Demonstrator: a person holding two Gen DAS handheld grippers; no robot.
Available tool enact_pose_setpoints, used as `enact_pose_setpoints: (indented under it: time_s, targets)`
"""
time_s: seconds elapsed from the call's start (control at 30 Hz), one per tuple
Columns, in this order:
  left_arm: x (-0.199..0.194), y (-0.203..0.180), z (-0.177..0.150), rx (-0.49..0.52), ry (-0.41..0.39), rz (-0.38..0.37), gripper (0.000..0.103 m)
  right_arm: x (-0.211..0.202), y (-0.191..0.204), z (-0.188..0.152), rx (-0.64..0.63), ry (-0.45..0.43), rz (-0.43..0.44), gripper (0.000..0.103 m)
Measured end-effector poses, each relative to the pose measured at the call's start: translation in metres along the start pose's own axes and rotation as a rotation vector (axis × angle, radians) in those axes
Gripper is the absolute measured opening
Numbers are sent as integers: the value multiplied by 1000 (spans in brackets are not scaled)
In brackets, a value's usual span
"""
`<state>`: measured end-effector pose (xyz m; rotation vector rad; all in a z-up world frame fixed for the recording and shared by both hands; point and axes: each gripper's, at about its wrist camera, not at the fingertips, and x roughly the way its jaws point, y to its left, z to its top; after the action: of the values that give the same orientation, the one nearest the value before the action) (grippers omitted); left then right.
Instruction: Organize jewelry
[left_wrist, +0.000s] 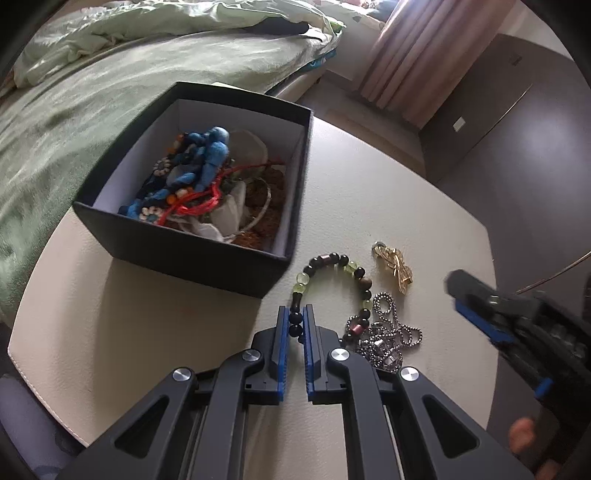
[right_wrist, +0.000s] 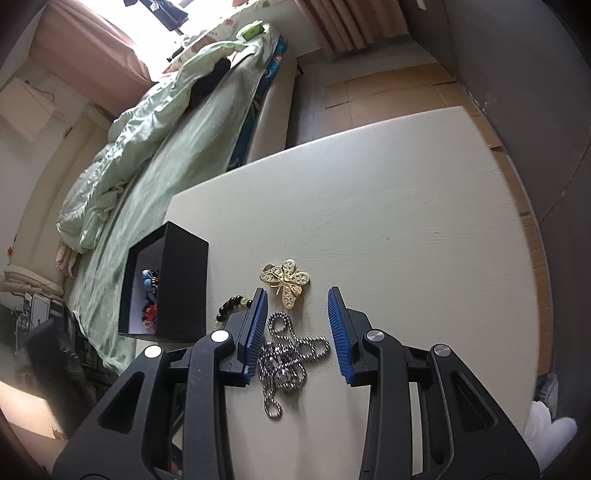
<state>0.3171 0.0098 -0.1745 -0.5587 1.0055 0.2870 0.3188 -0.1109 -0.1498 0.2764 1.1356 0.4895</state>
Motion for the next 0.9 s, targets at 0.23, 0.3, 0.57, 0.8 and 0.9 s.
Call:
enact_pose_setpoints:
  time_s: [0.23,0.3,0.57,0.8,0.9]
  targets:
    - [-8,22,7,-36,-1,-41,5,22,7,2,-14,25,-44,47]
    - [-11,26,9,-43,-7,-40,5,24,9,3,-19,19,-66,56]
    - [-24,57,10,-91,-13,-60,5,37,18,4,-63,20,-107,58]
    - [-40,81,4,-126,-18,-78,5,51,39,1,-177,-9,-210,66]
    - [-44,87,3,-140,-17,-90,6,58,48,-3,-243,-26,-276,66]
